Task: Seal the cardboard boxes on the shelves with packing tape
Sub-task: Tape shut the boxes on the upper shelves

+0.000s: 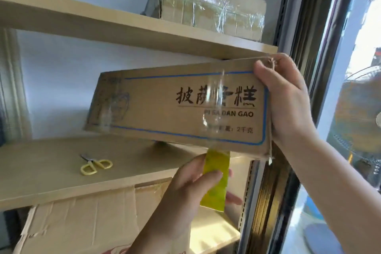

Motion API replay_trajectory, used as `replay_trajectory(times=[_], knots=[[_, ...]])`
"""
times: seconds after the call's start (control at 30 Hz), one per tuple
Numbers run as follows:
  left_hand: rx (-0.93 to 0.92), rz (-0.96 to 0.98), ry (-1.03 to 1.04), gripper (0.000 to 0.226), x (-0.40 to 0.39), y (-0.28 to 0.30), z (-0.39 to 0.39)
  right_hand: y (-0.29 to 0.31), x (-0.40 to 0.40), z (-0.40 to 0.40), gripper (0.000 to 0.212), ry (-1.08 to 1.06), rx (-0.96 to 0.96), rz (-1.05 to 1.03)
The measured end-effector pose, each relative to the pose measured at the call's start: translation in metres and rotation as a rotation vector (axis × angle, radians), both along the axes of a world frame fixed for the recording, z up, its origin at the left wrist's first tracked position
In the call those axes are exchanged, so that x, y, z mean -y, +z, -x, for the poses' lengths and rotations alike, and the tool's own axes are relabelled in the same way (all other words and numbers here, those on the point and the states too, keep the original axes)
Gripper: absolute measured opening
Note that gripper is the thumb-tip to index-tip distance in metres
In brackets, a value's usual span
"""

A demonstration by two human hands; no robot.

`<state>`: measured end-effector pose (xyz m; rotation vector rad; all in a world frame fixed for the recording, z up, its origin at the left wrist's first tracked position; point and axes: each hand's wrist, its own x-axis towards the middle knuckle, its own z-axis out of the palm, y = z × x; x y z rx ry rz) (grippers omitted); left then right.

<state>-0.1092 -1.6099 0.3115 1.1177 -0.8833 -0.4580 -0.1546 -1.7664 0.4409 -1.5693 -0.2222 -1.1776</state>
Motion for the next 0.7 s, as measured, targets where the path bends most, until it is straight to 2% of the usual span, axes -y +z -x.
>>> replay_trajectory(times=[0.1,0.2,0.27,0.33,0.37,0.4,0.43,0.5,0.6,0.7], knots=[[0.037,0.086,0.110,0.041,0.017,0.039,0.009,0.038,0.024,-0.006,0.003,0.011,-0.079,-0.309],[0.030,0.054,0.212,0.037,0.043,0.080,0.001,0.060,0.058,-0.026,0.013,-0.040,-0.213,-0.405],[0.011,-0.010,0.225,0.032,0.064,0.104,-0.011,0.068,0.076,-0.032,0.022,-0.275,-0.281,-0.185],[0.055,-0.065,0.246,0.039,0.089,0.124,-0.028,0.066,0.082,-0.032,0.022,-0.572,-0.327,0.325],[0.113,-0.077,0.272,0.045,0.100,0.128,-0.039,0.062,0.080,-0.032,0.027,-0.627,-0.384,0.584],[0.148,-0.089,0.332,0.048,0.110,0.135,-0.050,0.056,0.080,-0.035,0.035,-0.600,-0.481,0.757],[0.155,-0.084,0.374,0.048,0.117,0.139,-0.059,0.050,0.082,-0.040,0.042,-0.534,-0.570,0.845],[0.140,-0.049,0.317,0.043,0.123,0.136,-0.069,0.039,0.100,-0.053,0.049,-0.498,-0.562,0.913],[0.194,0.056,0.193,0.031,0.116,0.105,-0.080,0.034,0.123,-0.074,0.053,-0.695,-0.488,0.938],[0.231,0.072,0.182,0.028,0.115,0.083,-0.088,0.033,0.122,-0.089,0.052,-0.840,-0.454,0.944]])
